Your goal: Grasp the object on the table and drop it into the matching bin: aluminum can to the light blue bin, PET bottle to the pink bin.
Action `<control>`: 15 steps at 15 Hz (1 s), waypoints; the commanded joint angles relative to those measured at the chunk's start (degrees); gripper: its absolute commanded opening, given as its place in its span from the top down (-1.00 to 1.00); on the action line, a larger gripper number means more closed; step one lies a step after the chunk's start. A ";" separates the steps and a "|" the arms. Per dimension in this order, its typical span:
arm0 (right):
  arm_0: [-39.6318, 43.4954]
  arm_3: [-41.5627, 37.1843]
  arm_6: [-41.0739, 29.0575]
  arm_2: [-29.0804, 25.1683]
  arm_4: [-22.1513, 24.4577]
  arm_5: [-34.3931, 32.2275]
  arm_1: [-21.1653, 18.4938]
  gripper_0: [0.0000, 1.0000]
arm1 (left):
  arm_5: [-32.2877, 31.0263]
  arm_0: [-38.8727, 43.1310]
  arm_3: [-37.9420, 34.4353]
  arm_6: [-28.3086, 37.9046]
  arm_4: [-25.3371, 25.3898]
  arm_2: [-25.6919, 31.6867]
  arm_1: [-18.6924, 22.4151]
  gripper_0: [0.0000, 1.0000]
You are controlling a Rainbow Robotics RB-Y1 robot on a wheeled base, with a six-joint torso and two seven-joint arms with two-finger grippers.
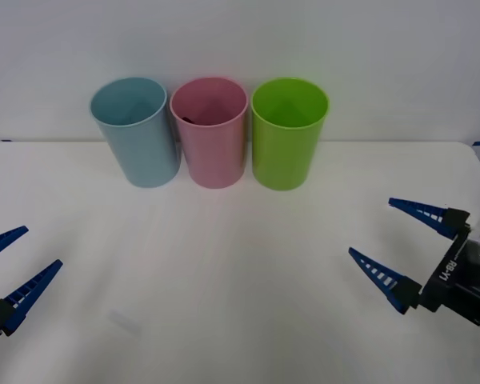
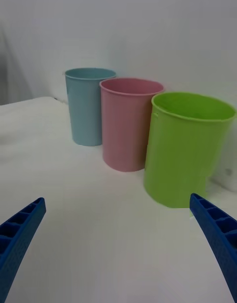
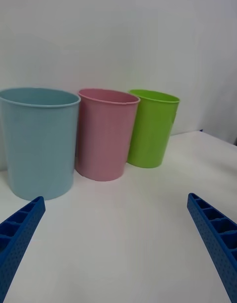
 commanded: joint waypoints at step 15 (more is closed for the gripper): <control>6.26 16.63 11.74 -12.93 -5.74 -23.69 0.54 -1.00 | 0.00 0.00 0.00 0.00 0.00 0.00 0.00 -1.00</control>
